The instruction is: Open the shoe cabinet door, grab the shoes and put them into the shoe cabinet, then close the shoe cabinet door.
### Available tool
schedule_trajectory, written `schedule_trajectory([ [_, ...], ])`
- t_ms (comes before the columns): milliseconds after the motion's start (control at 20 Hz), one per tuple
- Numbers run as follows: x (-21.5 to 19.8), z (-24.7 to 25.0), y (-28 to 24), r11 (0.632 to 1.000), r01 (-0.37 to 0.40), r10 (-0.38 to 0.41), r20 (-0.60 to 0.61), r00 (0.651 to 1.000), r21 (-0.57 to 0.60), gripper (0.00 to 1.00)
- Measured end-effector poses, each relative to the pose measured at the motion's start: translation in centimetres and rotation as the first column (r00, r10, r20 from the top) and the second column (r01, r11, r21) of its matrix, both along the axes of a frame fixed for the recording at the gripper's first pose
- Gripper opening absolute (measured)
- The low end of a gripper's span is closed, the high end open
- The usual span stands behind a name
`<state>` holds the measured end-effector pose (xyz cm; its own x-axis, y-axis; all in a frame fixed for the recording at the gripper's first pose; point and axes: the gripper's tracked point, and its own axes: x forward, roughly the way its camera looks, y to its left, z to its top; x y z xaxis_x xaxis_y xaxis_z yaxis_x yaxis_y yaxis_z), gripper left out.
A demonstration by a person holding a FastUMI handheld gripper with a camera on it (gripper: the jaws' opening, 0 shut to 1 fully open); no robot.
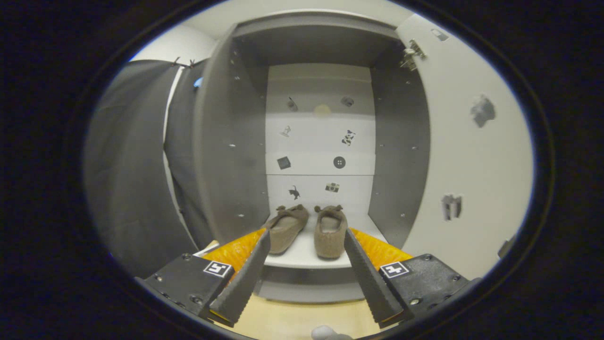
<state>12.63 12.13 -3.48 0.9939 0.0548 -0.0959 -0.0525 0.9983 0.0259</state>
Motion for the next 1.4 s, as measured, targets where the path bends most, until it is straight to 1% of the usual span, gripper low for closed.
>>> schedule_trajectory([
  [200,-9.2,-0.5,-1.0,1.0,-0.006,0.007,0.029,1.0,-0.017,0.99],
  [350,-15.7,-1.7,-3.2,0.999,0.001,0.0,0.031,1.0,-0.035,0.99],
  [450,-19.4,-2.4,-5.7,0.998,0.031,-0.029,0.031,0.999,-0.047,0.99],
  [650,-26.0,-3.1,-11.6,0.996,0.089,-0.089,0.034,0.995,-0.024,0.99],
  [800,-29.1,-2.6,-17.1,0.989,0.151,-0.15,0.051,0.987,-0.003,0.99],
  [950,-29.9,-2.0,-23.7,0.979,0.2,-0.202,0.067,0.977,0.033,0.99],
  [1050,-29.1,-1.7,-27.3,0.978,0.2,-0.204,0.072,0.976,0.054,1.0],
  [1200,-25.9,-2.0,-31.6,0.986,0.154,-0.157,0.059,0.986,0.058,1.0],
  [1400,-21.8,-2.2,-32.2,0.996,0.047,-0.051,0.055,0.997,0.07,0.99],
])
